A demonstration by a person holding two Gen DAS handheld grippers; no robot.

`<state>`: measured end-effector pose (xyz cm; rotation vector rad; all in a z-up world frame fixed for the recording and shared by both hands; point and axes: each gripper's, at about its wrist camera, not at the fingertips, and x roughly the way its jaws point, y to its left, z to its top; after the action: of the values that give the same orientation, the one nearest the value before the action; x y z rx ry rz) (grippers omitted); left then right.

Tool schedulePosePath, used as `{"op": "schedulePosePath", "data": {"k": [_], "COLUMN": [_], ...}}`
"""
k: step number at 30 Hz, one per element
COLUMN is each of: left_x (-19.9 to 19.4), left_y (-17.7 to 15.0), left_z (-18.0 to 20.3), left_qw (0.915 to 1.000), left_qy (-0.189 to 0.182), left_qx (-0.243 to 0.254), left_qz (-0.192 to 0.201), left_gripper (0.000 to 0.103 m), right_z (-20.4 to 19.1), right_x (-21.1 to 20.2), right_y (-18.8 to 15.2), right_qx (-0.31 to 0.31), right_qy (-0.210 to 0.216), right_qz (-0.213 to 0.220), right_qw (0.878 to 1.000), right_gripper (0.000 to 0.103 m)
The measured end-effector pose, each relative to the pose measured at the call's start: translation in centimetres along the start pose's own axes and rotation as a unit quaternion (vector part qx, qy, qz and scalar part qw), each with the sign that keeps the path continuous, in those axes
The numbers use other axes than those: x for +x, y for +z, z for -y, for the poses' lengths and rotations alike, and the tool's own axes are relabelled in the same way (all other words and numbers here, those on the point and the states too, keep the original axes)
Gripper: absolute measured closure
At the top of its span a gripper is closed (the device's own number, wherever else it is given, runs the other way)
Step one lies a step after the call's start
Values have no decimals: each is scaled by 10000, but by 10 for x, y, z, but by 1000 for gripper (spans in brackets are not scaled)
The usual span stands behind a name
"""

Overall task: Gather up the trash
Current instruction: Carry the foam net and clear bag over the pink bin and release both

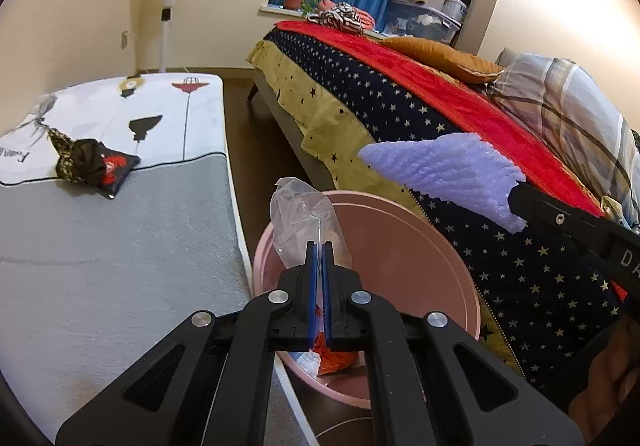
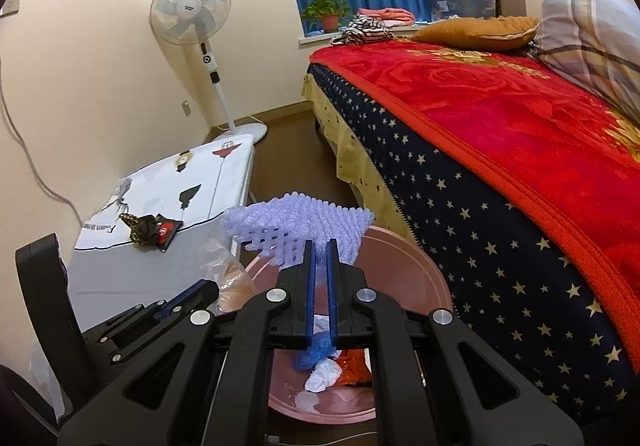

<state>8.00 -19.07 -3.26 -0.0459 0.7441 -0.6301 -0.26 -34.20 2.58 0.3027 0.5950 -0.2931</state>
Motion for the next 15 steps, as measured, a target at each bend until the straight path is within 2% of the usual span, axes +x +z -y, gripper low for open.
{"op": "schedulePosePath", "data": {"k": [5, 8, 9, 10, 11, 12, 13, 15], "left_x": [8, 10, 10, 10, 8, 6, 5, 2], "left_y": [-1, -2, -2, -2, -2, -2, -1, -1], "left_z": [2, 1, 0, 0, -1, -1, -3, -6], "left_qw": [9999, 9998, 9998, 9998, 9999, 9999, 10000, 10000], "left_qy": [-64, -84, -102, -114, -79, -58, -45, -11], "left_qx": [9, -5, -8, -10, -10, -12, -26, -60], "left_qz": [-110, -156, -177, -174, -122, -97, -79, -52], "left_gripper": [101, 100, 95, 88, 85, 81, 80, 80], "right_z": [2, 5, 5, 5, 5, 6, 5, 3], "right_x": [4, 6, 7, 8, 8, 8, 7, 6], "right_y": [0, 0, -1, -1, -2, -2, -2, -1], "right_qx": [23, 61, 80, 103, 120, 126, 125, 100], "right_qy": [-50, -156, -207, -263, -308, -346, -393, -375], "right_qz": [-30, -43, -49, -71, -78, -57, -14, 21], "right_qw": [10000, 9999, 9997, 9996, 9994, 9993, 9991, 9992], "right_gripper": [97, 94, 91, 77, 69, 55, 51, 51]}}
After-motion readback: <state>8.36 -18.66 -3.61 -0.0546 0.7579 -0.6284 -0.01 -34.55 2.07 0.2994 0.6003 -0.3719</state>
